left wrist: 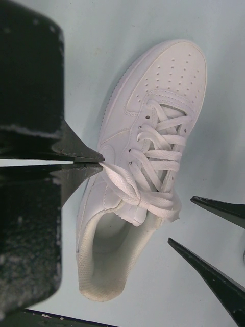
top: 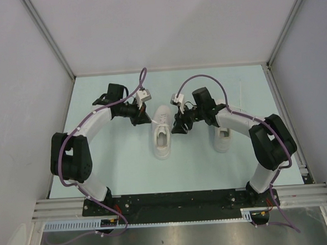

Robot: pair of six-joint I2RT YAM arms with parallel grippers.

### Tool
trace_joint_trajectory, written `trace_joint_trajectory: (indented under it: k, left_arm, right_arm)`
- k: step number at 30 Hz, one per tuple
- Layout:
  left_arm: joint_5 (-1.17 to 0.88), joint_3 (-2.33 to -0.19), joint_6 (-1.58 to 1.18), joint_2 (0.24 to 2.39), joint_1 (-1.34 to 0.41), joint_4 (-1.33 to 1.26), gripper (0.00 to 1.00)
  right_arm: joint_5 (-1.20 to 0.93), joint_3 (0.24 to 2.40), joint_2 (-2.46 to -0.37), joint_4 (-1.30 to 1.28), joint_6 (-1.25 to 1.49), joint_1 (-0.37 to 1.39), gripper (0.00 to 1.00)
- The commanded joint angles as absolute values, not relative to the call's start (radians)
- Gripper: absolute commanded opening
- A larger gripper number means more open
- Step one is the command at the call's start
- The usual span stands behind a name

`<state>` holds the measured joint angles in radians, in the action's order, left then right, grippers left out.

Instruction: Tie the shoes

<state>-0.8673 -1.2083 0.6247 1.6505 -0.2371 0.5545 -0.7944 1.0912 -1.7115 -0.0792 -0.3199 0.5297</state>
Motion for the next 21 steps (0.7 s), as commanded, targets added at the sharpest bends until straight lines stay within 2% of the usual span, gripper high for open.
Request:
trace_joint_trajectory:
  k: [1, 5, 10, 13, 14, 16, 17, 21]
  left_arm:
    - [-0.9, -1.224, 0.618, 1.635, -0.241, 0.529, 0.0]
    - [-0.905, -1.224, 0.618, 1.634, -0.241, 0.528, 0.0]
    - [-0.907, -1.226, 0.621, 1.634, -0.241, 0.528, 0.0]
    - [-0.907, -1.229, 0.621, 1.635, -0.241, 0.532, 0.0]
    - [-0.905, -1.23, 0.623, 1.637, -0.241, 0.534, 0.0]
    - [-0.905, -1.232, 0.627, 1.638, -0.241, 0.535, 0.0]
    - [-0.905, -1.232, 0.627, 1.638, -0.241, 0.538, 0.0]
    - [-0.897, -1.232, 0.623, 1.637, -0.238, 0.538, 0.0]
  right_arm:
    - [-0.808, 1.117, -1.735, -0.008, -0.36, 0.549, 0.52]
    - [-0.81, 1.123, -1.758, 0.023, -0.367, 0.555, 0.48]
    - [-0.838, 1.126, -1.766, 0.041, -0.402, 0.552, 0.36]
    - [-0.847, 1.127, -1.763, 0.041, -0.417, 0.552, 0.23]
    - [-0.845, 1.129, -1.763, 0.04, -0.422, 0.549, 0.15]
    - [-0.848, 1.134, -1.752, 0.025, -0.431, 0.545, 0.08]
    - [-0.848, 1.137, -1.75, 0.009, -0.443, 0.543, 0.0]
    - [-0.847, 1.137, -1.723, -0.041, -0.471, 0.537, 0.0]
